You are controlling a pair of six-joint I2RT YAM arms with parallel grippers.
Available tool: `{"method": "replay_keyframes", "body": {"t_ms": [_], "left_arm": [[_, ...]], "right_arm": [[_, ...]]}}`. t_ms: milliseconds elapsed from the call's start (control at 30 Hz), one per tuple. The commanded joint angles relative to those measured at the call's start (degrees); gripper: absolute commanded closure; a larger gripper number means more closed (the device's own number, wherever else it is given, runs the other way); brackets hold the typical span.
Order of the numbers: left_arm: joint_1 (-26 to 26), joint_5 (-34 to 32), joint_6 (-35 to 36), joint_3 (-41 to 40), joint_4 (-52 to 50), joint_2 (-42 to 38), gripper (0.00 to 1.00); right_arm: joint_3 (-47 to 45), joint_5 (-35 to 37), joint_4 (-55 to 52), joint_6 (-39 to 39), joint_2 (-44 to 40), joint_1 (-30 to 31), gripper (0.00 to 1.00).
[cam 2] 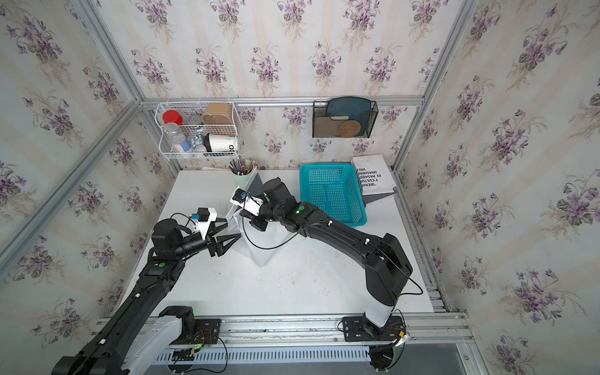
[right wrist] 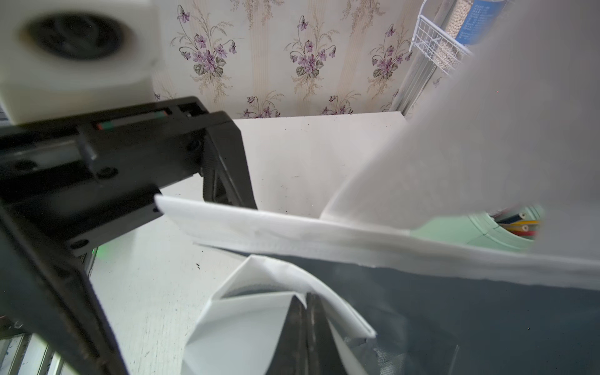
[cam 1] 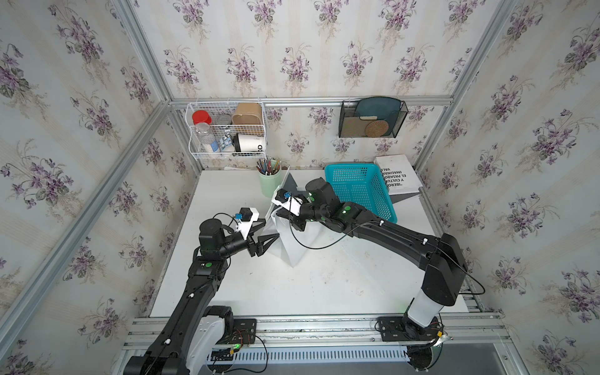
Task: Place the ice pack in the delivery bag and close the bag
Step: Close the delivery bag at the center of the board.
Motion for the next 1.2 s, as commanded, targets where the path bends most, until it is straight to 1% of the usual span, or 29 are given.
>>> {"method": "replay_keyframes", "body": {"t_ms": [0, 33, 233, 267, 367, 433, 500, 700, 767, 800, 833, 933, 967, 1000, 1033, 1100, 1167], "left_arm": [[-1.59, -8.23, -1.91, -0.70, 2.54, -0.74, 0.24], [-2.19, -9.95, -1.89, -0.63, 2.76, -0.75, 0.24], [-2.45, -11.58, -2.82, -0.53, 4.11, -0.57, 0.30], [-2.45, -11.59, -2.80, -0.46, 3.95, -0.41, 0.31], [-2.47, -11.82, -2.64, -0.52, 3.43, -0.15, 0.41], [-2.42, -12.07, -2.70, -0.66, 3.43, -0.15, 0.44], [-2.47, -12.14, -2.86, -0.62, 3.64, -0.20, 0.49], [-2.45, -11.79, -2.97, -0.65, 3.37, -0.55, 0.55], [-2.47, -11.78, -2.73, -0.79, 2.96, -0.75, 0.60], [-2.40, -11.89, -2.60, -0.79, 2.73, -1.02, 0.63], [-2.41, -12.00, -2.26, -0.79, 2.20, -1.25, 0.66], [-2.39, -12.85, -1.26, -0.71, 0.52, -1.90, 0.80], [-2.39, -13.23, -0.79, -0.70, -0.03, -2.19, 0.83], [-2.34, -13.35, -0.05, -0.70, -0.74, -2.61, 0.88], [-2.37, -13.56, 0.74, -0.58, -1.33, -2.91, 0.92], [-2.14, -13.71, 2.61, -0.25, -2.71, -3.42, 0.95], [-1.56, -12.43, 5.52, 0.32, -4.11, -3.74, 0.97]], "right_arm": [[-0.61, -3.09, 2.30, 1.02, -0.60, 0.57, 1.00], [-0.67, -3.46, 2.33, 0.96, -0.60, 0.86, 1.00], [-1.03, -6.41, 1.73, -0.24, -0.98, 1.69, 1.00], [-1.09, -6.82, 1.69, -0.30, -1.02, 1.75, 1.00], [-1.32, -7.24, 2.24, -0.30, -1.28, 1.97, 1.00], [-1.07, -7.49, 2.02, -0.59, -1.21, 2.09, 1.00], [-0.85, -7.55, 1.52, -0.93, -0.99, 2.39, 1.00], [-0.28, -7.19, 1.14, -1.21, -0.48, 3.03, 1.00], [0.39, -6.52, 0.59, -1.18, -0.17, 3.16, 1.00], [0.53, -6.06, 0.57, -1.12, -0.15, 3.11, 0.99], [0.56, -5.84, 0.55, -0.90, -0.26, 3.15, 0.96], [0.56, -5.03, 0.24, -1.20, -1.14, 3.16, 0.83], [0.56, -4.71, -0.04, -1.44, -1.58, 3.08, 0.78], [0.49, -4.55, -0.27, -1.78, -2.65, 2.90, 0.75], [0.48, -4.56, -0.45, -1.74, -3.49, 2.60, 0.74], [0.29, -5.17, -0.84, -1.09, -5.78, 1.65, 0.71], [-0.75, -5.72, -0.62, -0.27, -8.91, -0.16, 0.67]]}}
